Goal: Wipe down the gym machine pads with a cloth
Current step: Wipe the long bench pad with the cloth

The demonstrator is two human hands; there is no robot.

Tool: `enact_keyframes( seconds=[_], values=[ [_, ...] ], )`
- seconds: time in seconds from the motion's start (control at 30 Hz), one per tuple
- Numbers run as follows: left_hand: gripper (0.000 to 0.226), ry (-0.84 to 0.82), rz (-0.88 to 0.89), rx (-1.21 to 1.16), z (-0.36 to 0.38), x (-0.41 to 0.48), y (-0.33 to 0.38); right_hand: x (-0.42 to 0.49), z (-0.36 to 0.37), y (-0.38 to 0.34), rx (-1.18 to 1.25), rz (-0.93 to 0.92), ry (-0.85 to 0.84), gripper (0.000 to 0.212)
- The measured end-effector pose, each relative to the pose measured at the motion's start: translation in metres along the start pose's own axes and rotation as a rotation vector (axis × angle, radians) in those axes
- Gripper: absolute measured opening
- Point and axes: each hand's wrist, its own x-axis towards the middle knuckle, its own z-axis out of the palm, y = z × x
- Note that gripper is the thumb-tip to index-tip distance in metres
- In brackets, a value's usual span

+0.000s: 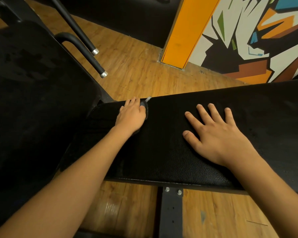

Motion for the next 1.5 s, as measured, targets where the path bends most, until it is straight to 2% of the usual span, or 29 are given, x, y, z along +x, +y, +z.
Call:
enact_keyframes(
  seconds=[0.1,0.2,0.63,0.8,0.97,1.17,1.5],
  values=[
    [0.055,-0.003,-0.058,0.001,-0.004,0.025,0.001,0.001,0.001,0.0,-0.001,-0.009,0.005,0.086],
    [0.057,-0.02,-0.044,-0.01,-0.005,0.02,-0.001,0.001,0.001,0.001,-0.003,-0.005,0.0,0.087],
    [0.055,-0.008,-0.003,-0.038,-0.001,-0.107,-0.01,0.0,0.0,-0.001,-0.012,-0.011,-0.01,0.092],
    [0.055,0.019,-0.001,-0.059,0.004,-0.137,-0.009,0.0,-0.002,-0.001,-0.014,-0.008,-0.015,0.083],
    [0.055,0.029,-0.008,-0.042,0.008,-0.156,-0.01,-0.001,-0.002,-0.001,-0.017,-0.016,-0.018,0.089],
    [0.053,0.006,-0.02,-0.046,0.006,-0.129,-0.009,0.0,-0.001,-0.001,0.0,-0.022,-0.011,0.087],
    [0.054,0.02,-0.112,-0.011,-0.004,0.0,-0.004,0.001,0.0,-0.002,0.005,-0.018,0.004,0.083]
  ],
)
